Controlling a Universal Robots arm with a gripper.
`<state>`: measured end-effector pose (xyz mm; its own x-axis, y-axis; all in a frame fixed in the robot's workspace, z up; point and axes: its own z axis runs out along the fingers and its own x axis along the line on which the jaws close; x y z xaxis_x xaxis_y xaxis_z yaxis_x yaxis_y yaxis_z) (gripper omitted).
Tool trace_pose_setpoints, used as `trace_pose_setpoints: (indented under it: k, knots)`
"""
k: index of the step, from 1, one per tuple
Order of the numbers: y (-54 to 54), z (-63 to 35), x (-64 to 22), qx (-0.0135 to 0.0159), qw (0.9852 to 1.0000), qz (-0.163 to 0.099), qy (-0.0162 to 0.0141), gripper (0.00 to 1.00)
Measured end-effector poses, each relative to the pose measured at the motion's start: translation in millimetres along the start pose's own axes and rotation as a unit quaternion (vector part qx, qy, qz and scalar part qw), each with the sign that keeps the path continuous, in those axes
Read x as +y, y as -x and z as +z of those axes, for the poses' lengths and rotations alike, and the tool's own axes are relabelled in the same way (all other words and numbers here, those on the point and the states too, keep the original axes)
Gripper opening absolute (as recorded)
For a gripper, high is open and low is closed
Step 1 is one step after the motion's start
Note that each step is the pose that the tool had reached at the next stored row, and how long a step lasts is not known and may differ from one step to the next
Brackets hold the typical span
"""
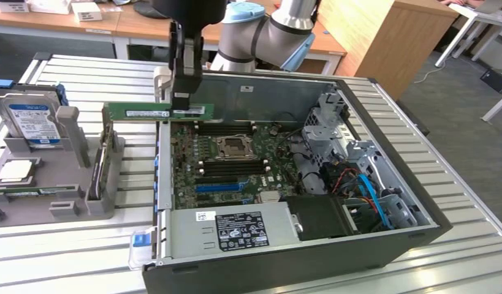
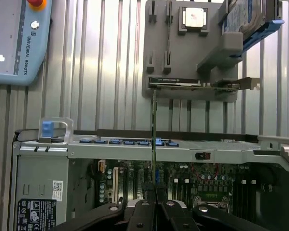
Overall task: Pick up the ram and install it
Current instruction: 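Pick up the ram and move it above insertion slot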
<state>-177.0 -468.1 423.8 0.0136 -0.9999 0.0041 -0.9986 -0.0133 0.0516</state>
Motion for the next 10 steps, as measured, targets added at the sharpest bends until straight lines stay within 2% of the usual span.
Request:
trace_pose_setpoints:
  k: [4, 10]
  knots:
    - [0.0, -0.1, -2.2, 0.0000, 1.0000, 0.000, 0.0000, 0.12]
    - [-0.2, -0.8, -14.1, 0.0000, 1.0000, 0.000, 0.0000, 0.12]
